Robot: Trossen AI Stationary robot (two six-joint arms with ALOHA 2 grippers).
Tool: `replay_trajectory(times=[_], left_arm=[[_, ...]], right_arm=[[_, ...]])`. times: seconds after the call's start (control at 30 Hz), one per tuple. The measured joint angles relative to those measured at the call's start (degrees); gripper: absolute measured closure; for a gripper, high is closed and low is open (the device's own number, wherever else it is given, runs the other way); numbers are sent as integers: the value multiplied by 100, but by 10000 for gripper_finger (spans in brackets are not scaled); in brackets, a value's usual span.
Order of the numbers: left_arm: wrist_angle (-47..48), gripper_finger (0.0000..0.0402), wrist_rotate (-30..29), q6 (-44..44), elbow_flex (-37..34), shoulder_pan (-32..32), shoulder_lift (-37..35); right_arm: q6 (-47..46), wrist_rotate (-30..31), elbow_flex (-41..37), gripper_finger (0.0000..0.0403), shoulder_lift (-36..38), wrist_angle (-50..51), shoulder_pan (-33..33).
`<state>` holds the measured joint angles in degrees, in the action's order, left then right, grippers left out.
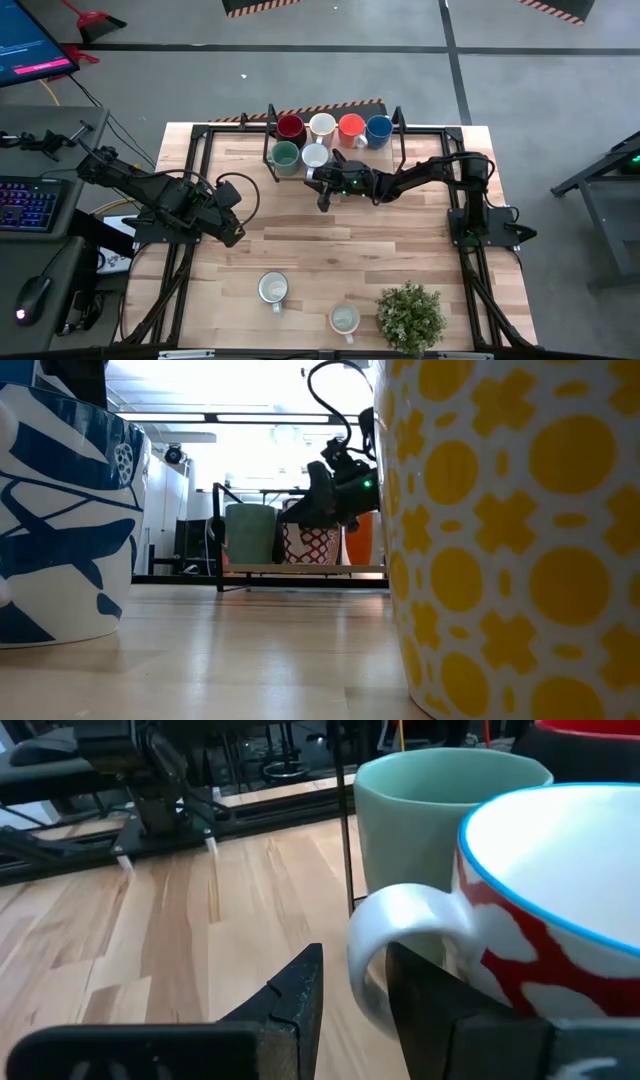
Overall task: Place coffee mugs
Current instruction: Put the red pattern mug on the shelf
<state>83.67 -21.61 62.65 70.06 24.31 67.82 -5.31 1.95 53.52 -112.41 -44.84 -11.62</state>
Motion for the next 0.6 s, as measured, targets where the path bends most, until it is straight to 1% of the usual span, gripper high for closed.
replay_trajectory(times=[0.2,0.6], left_arm=[[-5,355,0,-26,0,1,2],[-60,355,0,-32,0,1,2]], right_arm=[[-14,-143,0,308,53,16,-2],[-21,-141,0,308,54,107,-2]])
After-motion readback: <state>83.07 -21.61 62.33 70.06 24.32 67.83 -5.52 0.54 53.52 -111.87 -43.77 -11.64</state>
